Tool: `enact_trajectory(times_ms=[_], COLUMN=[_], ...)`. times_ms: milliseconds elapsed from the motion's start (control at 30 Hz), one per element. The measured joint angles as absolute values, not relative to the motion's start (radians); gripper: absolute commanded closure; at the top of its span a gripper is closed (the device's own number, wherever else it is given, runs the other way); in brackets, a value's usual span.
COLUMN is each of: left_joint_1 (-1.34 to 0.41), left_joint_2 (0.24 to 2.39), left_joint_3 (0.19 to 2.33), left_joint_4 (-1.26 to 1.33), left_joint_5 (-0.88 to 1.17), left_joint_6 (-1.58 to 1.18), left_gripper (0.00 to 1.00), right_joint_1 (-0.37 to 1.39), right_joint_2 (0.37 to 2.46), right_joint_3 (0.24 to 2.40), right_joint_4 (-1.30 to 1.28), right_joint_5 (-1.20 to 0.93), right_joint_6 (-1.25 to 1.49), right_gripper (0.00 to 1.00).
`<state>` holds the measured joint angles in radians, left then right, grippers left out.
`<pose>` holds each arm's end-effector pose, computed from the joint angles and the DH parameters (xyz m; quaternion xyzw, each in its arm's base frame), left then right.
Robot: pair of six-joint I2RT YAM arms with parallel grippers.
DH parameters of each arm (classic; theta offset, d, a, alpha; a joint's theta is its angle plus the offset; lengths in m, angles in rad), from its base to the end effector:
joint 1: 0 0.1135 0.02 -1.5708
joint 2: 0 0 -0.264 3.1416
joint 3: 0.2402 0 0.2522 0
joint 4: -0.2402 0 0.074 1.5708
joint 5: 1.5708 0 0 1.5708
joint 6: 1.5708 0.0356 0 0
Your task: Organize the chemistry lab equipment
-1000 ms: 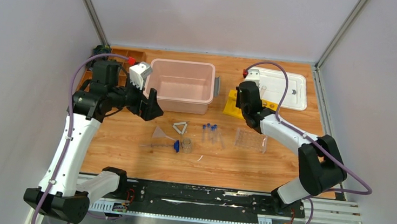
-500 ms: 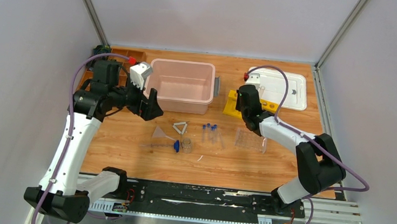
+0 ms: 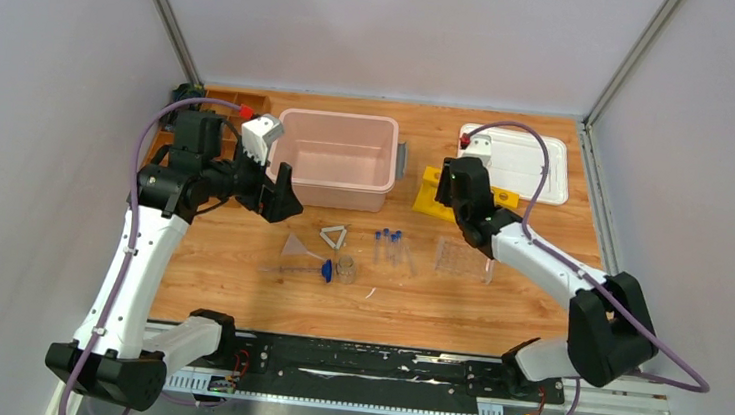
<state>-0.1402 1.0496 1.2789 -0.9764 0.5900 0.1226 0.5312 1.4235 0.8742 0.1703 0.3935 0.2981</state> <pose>0.1848 -0.0461 0.3862 0.2303 0.8540 -0.2698 0.3807 0.2835 0.1507 0.2584 0.0146 0.8189 0.0737 0.5690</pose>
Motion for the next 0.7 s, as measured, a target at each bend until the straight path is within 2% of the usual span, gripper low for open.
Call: enact_trajectory(times_ms=[167, 333, 533, 700], left_joint_1=[-0.140, -0.140, -0.140, -0.140], left_joint_2=[1.049, 1.046, 1.035, 1.020], left_joint_3=[1.281, 1.282, 1.283, 1.284], left_joint_4=[-0.977, -0.977, -0.977, -0.977], left_joint_5=[0.590, 0.590, 0.588, 0.581], left_joint_6=[0.121, 0.121, 0.120, 0.120], left_gripper=[0.00, 0.00, 0.00, 0.00], right_joint_1=[0.583, 0.670, 0.781, 0.791], right_joint_2=[1.368, 1.401, 1.534, 1.592], right_joint_3=[0.903, 0.937, 0.939, 0.939], right_joint_4=[0.069, -0.062, -0.173, -0.205], right_joint_5=[0.375, 0.309, 0.257, 0.239], right_joint_6=[0.344, 0.417, 0.470, 0.494], right_gripper=[0.71, 0.72, 0.73, 0.74])
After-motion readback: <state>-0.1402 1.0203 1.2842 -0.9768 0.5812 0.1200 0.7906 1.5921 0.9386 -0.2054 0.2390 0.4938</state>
